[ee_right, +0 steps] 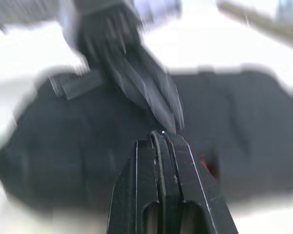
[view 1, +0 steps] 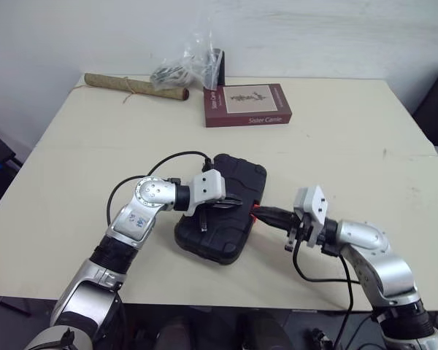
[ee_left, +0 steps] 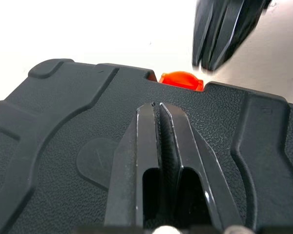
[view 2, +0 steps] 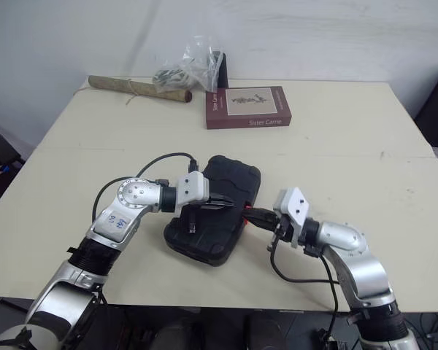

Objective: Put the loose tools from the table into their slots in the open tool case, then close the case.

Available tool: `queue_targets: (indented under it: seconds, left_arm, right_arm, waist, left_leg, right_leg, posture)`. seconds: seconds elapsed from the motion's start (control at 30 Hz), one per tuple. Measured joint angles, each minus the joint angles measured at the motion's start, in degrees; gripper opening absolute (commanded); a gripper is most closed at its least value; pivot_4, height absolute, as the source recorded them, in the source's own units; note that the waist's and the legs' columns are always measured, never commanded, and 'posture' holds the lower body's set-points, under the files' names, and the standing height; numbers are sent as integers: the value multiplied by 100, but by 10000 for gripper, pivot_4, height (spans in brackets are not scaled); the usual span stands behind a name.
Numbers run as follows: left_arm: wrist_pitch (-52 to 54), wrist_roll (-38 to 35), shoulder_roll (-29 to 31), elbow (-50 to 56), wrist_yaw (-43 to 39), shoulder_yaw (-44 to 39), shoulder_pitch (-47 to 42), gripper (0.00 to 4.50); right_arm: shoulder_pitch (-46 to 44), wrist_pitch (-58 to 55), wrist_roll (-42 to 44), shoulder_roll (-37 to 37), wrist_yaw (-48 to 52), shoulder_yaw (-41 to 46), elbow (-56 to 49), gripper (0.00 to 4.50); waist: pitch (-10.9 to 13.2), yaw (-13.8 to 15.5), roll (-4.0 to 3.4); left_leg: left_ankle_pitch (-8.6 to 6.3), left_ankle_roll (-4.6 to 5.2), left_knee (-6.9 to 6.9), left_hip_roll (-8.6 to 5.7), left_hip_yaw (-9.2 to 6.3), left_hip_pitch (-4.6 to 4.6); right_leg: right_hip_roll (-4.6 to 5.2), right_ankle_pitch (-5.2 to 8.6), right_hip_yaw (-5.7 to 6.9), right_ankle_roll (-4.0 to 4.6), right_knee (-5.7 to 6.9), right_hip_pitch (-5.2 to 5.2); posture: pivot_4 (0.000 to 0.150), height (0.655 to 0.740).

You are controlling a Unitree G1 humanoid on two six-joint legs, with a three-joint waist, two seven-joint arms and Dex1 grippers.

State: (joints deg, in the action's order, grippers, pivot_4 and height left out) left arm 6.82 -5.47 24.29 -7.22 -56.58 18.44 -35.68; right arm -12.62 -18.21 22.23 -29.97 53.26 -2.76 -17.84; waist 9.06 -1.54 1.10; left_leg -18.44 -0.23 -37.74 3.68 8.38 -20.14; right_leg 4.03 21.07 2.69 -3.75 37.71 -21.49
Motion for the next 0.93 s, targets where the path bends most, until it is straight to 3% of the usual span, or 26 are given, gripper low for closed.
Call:
queue_targets:
  seconds: [0.23, 0.3, 0.37, 0.43, 0.6, 0.63, 0.77, 0.93]
  left_arm:
    - [-439, -120, -33, -35, 15, -250, 177, 1259]
    - [-559, -391, -49, 19, -15, -504, 363, 6455]
    - [-527, -793, 18, 136, -16, -940, 679, 12829]
    - [-396, -981, 434, 294, 5, -1356, 992, 22095]
    - [133, -1106, 2132, 64, -79, -2656, 1792, 44329]
    - [171, -1118, 2326, -65, -90, -2932, 1954, 45000]
    - [1, -1222, 2758, -489, -172, -3802, 2547, 45000]
    - [-371, -1210, 2811, -733, -36, -4265, 2783, 45000]
  right_arm:
    - [90, -53, 72, -403, 174, 91, 48, 0]
    - [214, -92, 204, -673, 229, 397, 21, 0]
    - [392, -115, 365, -975, 305, 855, 23, 6627]
    - [636, 90, 367, -1423, 555, 1285, 151, 14309]
    - [989, 1406, -49, -2081, 1103, 2055, 1085, 38934]
    - [1002, 1572, -88, -2203, 1174, 2188, 1311, 44585]
    - [847, 2133, -215, -2627, 1365, 2593, 2322, 44585]
    - [395, 2317, -245, -2703, 1401, 2542, 2775, 44585]
  waist:
    - [0, -2, 1]
    - [3, -16, -1]
    - [25, -27, -4]
    - [55, -24, 6]
    - [101, -47, 6]
    - [111, -33, 3]
    - [134, 6, 7]
    - [138, -15, 7]
  left_leg:
    - [-2, 5, -1, -4, 1, -2]
    - [-2, 4, 7, -2, 1, -2]
    - [0, 1, 11, -1, 1, -6]
    - [1, 1, 16, -1, -1, -7]
    - [2, 5, 32, -6, 5, -4]
    - [1, 6, 33, -9, 5, -5]
    - [-2, 11, 36, -13, 3, -11]
    - [-1, 9, 41, -13, 1, -13]
  right_leg:
    - [8, 0, 0, 0, -2, 0]
    - [7, 0, 1, 0, -3, -3]
    - [6, 0, 2, 1, -3, -10]
    - [4, 1, 4, 1, -3, -12]
    - [10, 1, 2, 2, -18, -12]
    - [15, 1, 3, 2, -22, -12]
    - [27, 1, 13, 2, -30, -14]
    - [30, 1, 15, 2, -29, -17]
  posture:
    - [1500, 7400]
    - [1500, 7400]
    - [1500, 7400]
    - [1500, 7400]
    - [1500, 7400]
    - [1500, 7400]
    - [1500, 7400]
    - [1500, 7400]
